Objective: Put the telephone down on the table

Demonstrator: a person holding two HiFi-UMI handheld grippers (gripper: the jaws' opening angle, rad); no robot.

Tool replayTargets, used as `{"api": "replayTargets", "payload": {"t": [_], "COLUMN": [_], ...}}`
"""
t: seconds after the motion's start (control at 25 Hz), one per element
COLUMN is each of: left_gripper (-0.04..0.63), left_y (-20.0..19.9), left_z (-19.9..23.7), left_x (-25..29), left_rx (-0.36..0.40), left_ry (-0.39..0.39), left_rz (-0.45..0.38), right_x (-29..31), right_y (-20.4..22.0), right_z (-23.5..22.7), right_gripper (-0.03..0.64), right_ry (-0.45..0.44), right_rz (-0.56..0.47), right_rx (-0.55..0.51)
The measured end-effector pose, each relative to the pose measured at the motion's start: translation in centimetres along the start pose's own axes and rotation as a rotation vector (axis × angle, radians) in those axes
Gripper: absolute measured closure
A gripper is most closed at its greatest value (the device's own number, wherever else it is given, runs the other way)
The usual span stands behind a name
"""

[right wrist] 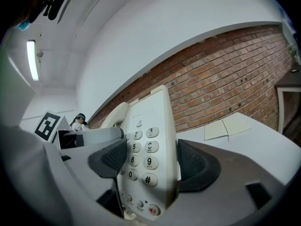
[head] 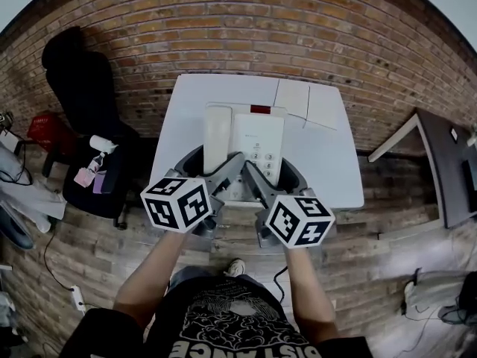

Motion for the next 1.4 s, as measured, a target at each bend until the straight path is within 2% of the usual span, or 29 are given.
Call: {"api": "replayTargets", "payload": {"t": [0.6, 0.96, 1.4], "left_gripper": [0.216, 0.216, 0.217], "left_y": [0.2, -0.6, 0.0], "left_z": [5.7, 12.1, 20.0], "left_x": [4.8, 11.4, 19.3], "left_rx": [-0.044, -0.090, -0.166], "left_ry": [-0.069, -0.079, -0.076], "left_rz": [0.024, 0.065, 0.174], "right_x": [7.3, 15.7, 25.2], "right_y": [0.6, 0.2, 1.2], "right_z": [-2.9, -6.5, -11.1], "right_gripper": [0.290, 0.290, 0.290], "right_ry": [-0.040, -0.017, 0.050], "right_rz": [0.076, 0.132, 0.225], "right_rx": [0.017, 0.037, 0.088]}}
Point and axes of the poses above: the fingertips, and each gripper's own axes: x forward along the fingers, z to its left, y out of its underside, the point moved 2 cm from there along -x, backward along the fingers, and after that the axes turned 3 degrees about x, right-handed, at the moved point
